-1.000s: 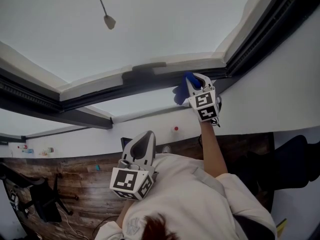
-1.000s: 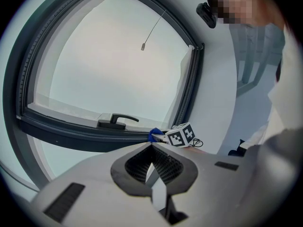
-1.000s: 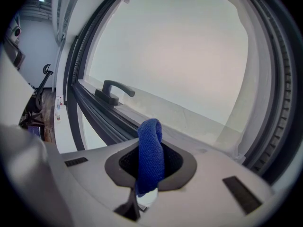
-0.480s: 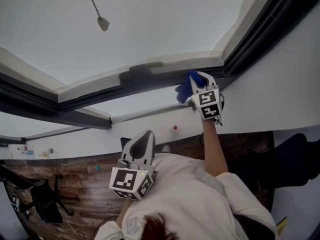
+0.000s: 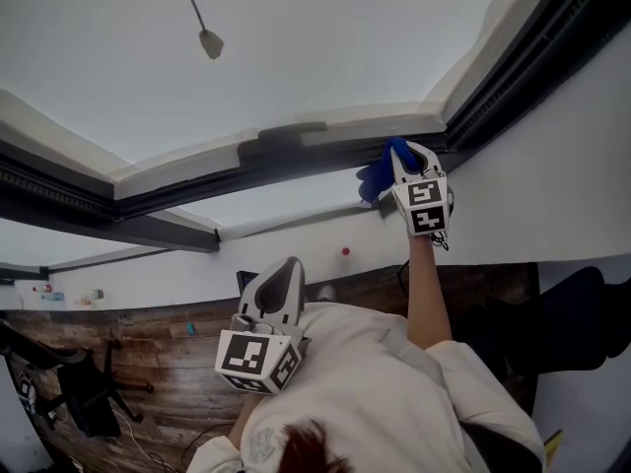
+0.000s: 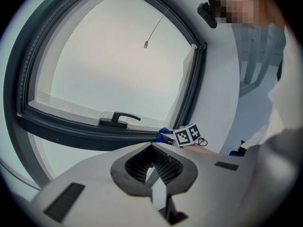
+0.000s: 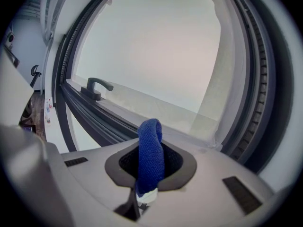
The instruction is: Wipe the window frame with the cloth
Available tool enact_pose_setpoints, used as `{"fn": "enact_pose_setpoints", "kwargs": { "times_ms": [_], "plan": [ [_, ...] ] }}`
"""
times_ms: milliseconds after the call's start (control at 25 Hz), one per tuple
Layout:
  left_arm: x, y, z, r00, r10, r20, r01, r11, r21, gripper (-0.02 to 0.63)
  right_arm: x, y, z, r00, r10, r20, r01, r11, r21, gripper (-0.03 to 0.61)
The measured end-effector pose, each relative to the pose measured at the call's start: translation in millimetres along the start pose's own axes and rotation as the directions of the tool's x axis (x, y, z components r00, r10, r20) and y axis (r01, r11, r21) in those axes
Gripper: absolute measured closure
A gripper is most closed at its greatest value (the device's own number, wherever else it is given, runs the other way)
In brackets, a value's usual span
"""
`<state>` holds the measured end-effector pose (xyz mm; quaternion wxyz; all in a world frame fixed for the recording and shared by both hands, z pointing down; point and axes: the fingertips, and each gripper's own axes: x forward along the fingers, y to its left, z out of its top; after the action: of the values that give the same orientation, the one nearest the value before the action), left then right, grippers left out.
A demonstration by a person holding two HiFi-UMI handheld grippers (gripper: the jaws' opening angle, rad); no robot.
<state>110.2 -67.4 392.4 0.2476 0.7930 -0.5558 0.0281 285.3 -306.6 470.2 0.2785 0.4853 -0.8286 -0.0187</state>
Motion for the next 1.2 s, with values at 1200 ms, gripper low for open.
{"fn": "enact_pose_setpoints", "kwargs": {
  "times_ms": [1200],
  "plan": [
    [27.1, -13.9, -0.2, 0.999, -0.045, -0.029, 0.045, 0.999, 0.005, 0.609, -6.7, -52.5, -20.9, 0.995, -0.092, -0.026, 0.093, 0.995, 0.042, 0.531]
  ]
}}
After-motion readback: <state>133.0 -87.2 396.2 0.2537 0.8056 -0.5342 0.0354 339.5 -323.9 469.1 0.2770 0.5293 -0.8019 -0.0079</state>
